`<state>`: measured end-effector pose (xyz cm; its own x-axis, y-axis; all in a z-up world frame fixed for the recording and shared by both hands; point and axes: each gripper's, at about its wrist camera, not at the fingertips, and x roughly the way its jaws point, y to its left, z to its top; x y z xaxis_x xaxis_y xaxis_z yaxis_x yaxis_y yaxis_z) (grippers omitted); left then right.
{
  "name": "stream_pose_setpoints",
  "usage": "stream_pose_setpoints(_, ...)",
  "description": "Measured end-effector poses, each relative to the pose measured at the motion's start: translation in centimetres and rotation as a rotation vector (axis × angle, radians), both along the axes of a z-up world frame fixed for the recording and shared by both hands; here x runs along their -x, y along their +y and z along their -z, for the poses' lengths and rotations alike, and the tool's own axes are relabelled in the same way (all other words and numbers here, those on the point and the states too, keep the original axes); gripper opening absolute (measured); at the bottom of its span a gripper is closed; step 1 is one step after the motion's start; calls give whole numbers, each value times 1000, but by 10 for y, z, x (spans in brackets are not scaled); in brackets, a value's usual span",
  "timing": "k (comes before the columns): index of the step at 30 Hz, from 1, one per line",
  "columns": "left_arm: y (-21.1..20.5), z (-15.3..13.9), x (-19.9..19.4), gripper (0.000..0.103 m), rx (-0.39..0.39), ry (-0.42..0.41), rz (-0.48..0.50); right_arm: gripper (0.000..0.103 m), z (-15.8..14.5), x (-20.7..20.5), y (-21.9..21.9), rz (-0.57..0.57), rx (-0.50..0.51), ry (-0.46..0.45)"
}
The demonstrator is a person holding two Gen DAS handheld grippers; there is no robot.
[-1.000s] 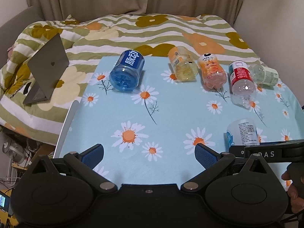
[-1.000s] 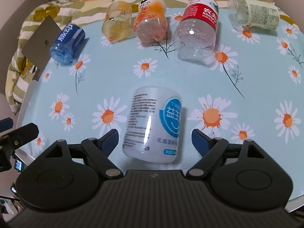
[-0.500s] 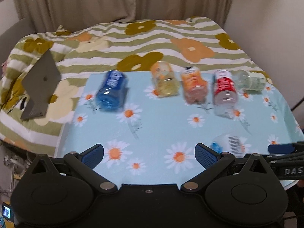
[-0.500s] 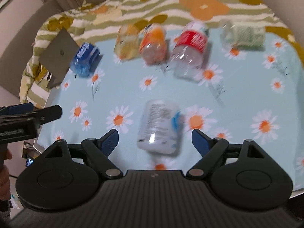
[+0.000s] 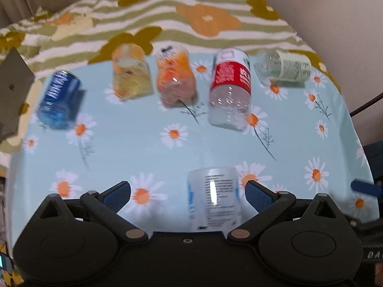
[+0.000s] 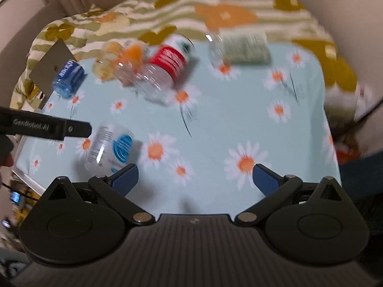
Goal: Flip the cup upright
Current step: 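Grasp the white bottle with the left tool while the right tool releases it, then carry the white bottle with the left tool down toward the tablecloth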
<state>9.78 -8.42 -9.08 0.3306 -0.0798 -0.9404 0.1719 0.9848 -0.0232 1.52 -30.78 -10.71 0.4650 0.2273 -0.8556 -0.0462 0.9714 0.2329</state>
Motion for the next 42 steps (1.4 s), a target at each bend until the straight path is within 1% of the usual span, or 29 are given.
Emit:
stream_pose_setpoints(3,-11,13,-11,101,15,64,-10,103,9,2,-20,21,-31,12)
stream_pose_setpoints(5,-16,22,-16,95,15,103,-12,103,11,3,-26,16,-11,3)
stream_pose_setpoints(8,-21,34,-21,90,6,150,-19,103,14,4,-32,-2,32,-15)
stream_pose_setpoints(13,-23,46,-32,86,10,209,-33,103,19,7,-39,-23,28,-33)
stream_pose_setpoints(15,-24,49,-35,76,7,224,-34,103,22,8,-40,-26,18,-30)
stream_pose_setpoints(16,-24,52,-37,67,0,235,-31,103,24,8,-41,-26,14,-28)
stream_pose_setpoints(17,-25,54,-38,67,-8,243,-29,103,25,8,-41,-25,11,-26)
stream_pose_setpoints(25,-26,52,-35,62,-11,224,-23,103,25,9,-43,-14,-4,-36)
stream_pose_setpoints(29,-23,44,-31,60,20,207,-27,103,19,9,-43,-11,-2,-56)
stream_pose_setpoints(32,-21,27,-26,60,49,157,-22,103,10,9,-41,-13,-2,-82)
stream_pose_setpoints(34,-20,12,-18,60,63,90,-11,103,4,10,-39,-17,-7,-103)
stream_pose_setpoints(36,-19,1,-6,60,79,-6,-4,103,1,10,-35,-22,-17,-116)
stream_pose_setpoints(38,-17,1,7,60,96,-119,-13,103,1,9,-31,-26,-28,-117)
stream_pose_setpoints(40,-17,9,19,60,88,-237,-28,103,3,8,-25,-30,-36,-105)
stream_pose_setpoints(42,-12,19,28,60,98,-320,-53,103,6,8,-20,-34,-34,-96)
